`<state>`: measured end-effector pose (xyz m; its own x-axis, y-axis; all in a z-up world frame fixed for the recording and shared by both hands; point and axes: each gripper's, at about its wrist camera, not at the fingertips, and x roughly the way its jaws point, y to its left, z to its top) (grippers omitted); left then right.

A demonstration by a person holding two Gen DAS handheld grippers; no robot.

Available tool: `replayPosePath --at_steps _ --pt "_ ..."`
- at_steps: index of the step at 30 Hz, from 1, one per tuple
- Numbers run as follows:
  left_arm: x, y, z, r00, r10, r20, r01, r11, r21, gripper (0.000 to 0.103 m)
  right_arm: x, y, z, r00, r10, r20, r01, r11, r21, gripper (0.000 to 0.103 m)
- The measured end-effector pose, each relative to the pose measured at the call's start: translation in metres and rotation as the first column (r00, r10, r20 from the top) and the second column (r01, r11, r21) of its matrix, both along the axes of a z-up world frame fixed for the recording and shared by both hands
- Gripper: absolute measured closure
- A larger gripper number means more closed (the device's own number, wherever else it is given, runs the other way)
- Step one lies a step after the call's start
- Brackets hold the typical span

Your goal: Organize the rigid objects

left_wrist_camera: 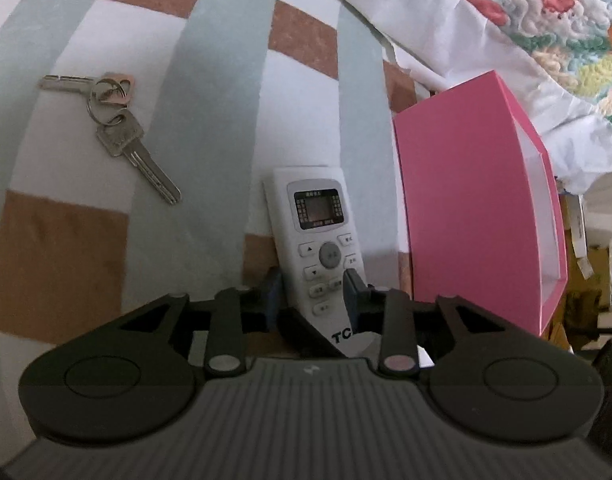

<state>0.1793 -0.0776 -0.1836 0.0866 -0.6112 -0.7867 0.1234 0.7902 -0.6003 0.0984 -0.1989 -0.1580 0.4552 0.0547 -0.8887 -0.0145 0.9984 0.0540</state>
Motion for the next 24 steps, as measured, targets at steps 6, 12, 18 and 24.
replayPosePath --at_steps 6,12,18,24 --pt "-0.009 -0.001 0.006 0.999 -0.033 0.023 0.034 0.999 -0.010 0.072 -0.005 -0.014 0.004 0.998 -0.057 -0.022 0.059 0.992 0.108 0.041" --pt "-0.026 -0.002 0.032 0.991 -0.086 0.102 0.088 0.996 -0.014 0.072 -0.027 -0.020 0.023 0.998 -0.058 0.014 0.055 0.982 0.179 0.042" --pt "-0.045 0.003 0.078 0.969 -0.116 0.220 0.124 0.992 -0.023 0.072 -0.040 -0.017 0.059 0.995 -0.022 0.099 0.004 0.985 0.175 0.042" --pt "-0.055 0.000 0.131 0.942 -0.131 0.310 0.156 0.986 -0.058 0.072 -0.052 -0.024 0.113 0.978 0.008 0.207 -0.034 0.992 0.124 0.042"
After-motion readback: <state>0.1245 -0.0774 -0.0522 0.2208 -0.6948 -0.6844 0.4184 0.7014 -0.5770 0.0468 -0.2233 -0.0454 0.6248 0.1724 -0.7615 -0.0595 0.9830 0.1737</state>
